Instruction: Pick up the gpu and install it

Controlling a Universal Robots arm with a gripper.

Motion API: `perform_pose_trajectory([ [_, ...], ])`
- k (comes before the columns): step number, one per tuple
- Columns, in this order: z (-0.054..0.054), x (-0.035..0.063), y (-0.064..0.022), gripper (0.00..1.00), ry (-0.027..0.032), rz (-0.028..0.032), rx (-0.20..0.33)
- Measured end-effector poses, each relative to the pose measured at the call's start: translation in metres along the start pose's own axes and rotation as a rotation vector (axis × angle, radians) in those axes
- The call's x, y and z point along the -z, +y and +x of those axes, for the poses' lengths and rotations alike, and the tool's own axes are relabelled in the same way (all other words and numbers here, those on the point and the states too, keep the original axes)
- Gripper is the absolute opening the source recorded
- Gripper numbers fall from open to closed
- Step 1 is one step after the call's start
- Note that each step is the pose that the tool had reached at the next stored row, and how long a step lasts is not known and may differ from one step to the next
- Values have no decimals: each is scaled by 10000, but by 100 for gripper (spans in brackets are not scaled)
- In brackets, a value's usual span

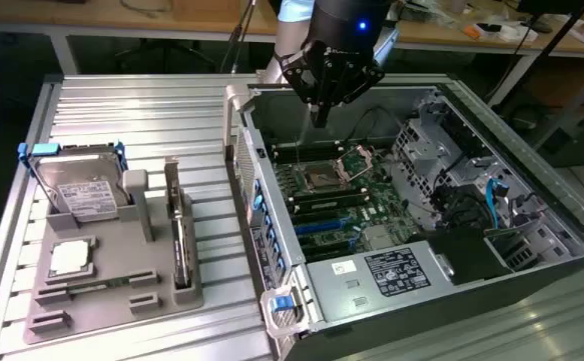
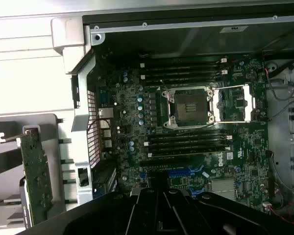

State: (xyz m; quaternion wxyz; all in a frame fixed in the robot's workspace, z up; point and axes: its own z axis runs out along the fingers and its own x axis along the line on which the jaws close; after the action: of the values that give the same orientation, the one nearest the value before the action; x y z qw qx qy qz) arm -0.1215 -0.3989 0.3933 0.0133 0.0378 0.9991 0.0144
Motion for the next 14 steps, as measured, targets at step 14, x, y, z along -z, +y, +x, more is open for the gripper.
perform_pose_trajectory([
  [14,49,1,-4,11,-1,18,0],
])
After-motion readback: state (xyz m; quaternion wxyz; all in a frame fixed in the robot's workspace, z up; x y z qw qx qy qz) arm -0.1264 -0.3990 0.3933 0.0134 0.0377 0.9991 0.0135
